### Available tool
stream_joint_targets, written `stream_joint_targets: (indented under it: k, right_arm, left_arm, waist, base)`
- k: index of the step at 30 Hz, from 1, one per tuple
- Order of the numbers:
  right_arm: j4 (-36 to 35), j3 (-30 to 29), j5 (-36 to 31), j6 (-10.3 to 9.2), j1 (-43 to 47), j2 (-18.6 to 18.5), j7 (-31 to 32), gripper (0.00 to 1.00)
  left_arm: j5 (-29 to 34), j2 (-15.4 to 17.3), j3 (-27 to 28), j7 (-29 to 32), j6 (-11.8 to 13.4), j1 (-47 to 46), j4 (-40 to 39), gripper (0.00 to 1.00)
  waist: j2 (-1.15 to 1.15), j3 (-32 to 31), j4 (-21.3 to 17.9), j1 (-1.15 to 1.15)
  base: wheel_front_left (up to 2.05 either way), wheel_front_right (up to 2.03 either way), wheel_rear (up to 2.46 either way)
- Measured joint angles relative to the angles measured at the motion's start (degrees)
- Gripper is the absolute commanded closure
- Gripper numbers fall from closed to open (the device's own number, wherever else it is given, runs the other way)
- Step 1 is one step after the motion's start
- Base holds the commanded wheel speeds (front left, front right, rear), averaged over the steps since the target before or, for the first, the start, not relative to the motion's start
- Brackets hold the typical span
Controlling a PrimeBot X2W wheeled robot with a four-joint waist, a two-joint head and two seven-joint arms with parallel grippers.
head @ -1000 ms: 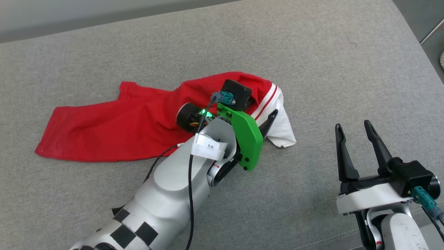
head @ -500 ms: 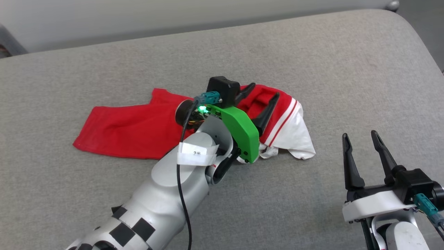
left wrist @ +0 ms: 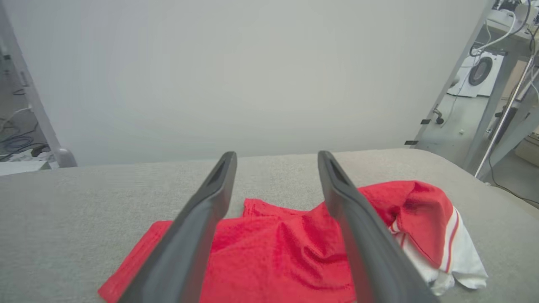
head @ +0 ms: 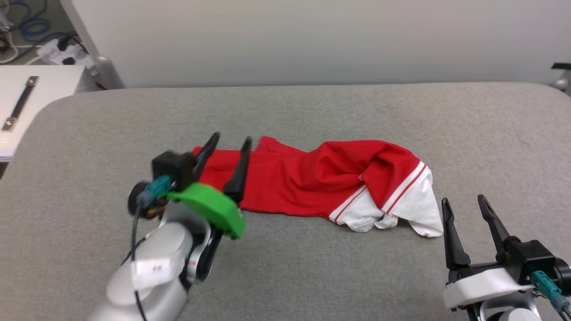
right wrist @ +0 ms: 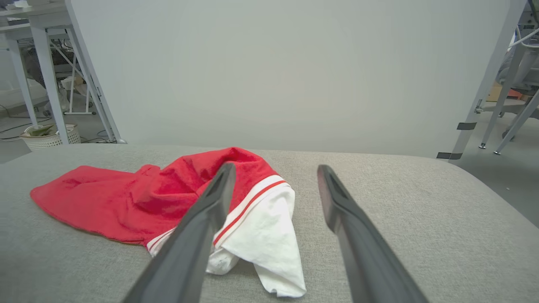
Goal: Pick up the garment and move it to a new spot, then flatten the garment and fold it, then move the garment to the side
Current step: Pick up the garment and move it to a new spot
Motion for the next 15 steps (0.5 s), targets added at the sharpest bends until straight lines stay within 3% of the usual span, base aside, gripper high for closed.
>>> stream_joint_targets:
  k: [3, 6, 15]
  right_arm:
    - [-0.18, 0.12, 0.0, 0.0, 0.42, 0.0, -0.01, 0.0]
    - [-0.18, 0.29, 0.02, 0.0, 0.9, 0.0, -0.01, 0.0]
    - [0.03, 1.12, 0.19, 0.0, 1.05, 0.0, -0.08, 0.0]
  left_arm:
    - [2.23, 1.05, 4.86, -0.02, 2.15, 6.81, -7.05, 0.0]
    - [5.24, 0.62, 8.66, -0.01, 2.63, 12.73, -12.34, 0.0]
    - [13.51, -3.08, 14.37, -0.02, -0.36, 21.73, -16.74, 0.0]
  waist:
    - [0.0, -1.11, 1.5, 0.0]
    - [0.0, -1.77, 2.5, 0.0]
    - [0.0, -1.95, 3.05, 0.0]
  base:
    - [0.0, 0.0, 0.0]
    - [0.0, 0.0, 0.0]
    - [0.0, 0.0, 0.0]
